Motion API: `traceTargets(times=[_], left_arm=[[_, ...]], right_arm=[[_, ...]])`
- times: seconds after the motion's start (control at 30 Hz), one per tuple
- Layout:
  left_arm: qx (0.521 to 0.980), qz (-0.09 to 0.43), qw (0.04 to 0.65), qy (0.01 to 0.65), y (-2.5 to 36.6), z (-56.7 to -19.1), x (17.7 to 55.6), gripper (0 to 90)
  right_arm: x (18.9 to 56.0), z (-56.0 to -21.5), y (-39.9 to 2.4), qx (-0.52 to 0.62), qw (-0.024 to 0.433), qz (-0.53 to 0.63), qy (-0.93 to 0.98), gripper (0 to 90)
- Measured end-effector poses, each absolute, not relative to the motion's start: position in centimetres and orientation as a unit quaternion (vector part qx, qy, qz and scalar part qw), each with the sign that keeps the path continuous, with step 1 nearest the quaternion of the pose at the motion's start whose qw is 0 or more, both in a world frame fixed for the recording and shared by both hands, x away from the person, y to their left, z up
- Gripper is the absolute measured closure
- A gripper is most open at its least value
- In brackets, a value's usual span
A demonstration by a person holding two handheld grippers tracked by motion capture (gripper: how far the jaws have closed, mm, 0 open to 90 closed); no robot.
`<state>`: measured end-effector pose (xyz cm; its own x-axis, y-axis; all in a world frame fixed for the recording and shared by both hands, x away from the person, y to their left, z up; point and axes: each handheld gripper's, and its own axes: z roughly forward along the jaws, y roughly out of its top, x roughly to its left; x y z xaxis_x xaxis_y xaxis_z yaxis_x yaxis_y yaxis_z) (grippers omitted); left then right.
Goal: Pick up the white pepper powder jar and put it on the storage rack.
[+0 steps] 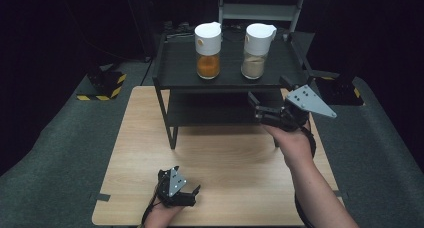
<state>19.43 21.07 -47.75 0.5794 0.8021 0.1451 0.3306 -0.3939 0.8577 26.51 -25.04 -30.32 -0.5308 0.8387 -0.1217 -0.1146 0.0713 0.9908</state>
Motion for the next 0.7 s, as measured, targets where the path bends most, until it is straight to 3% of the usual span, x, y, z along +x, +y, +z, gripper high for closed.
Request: traceTargets(times=[0.7], left_arm=[[0.789, 0.284, 0.410, 0.359, 20.9, -47.6, 19.4, 0.7]], right_arm=[[22.9, -36.8, -26.1, 0.278, 0.391, 0.565, 0.671, 0.0]])
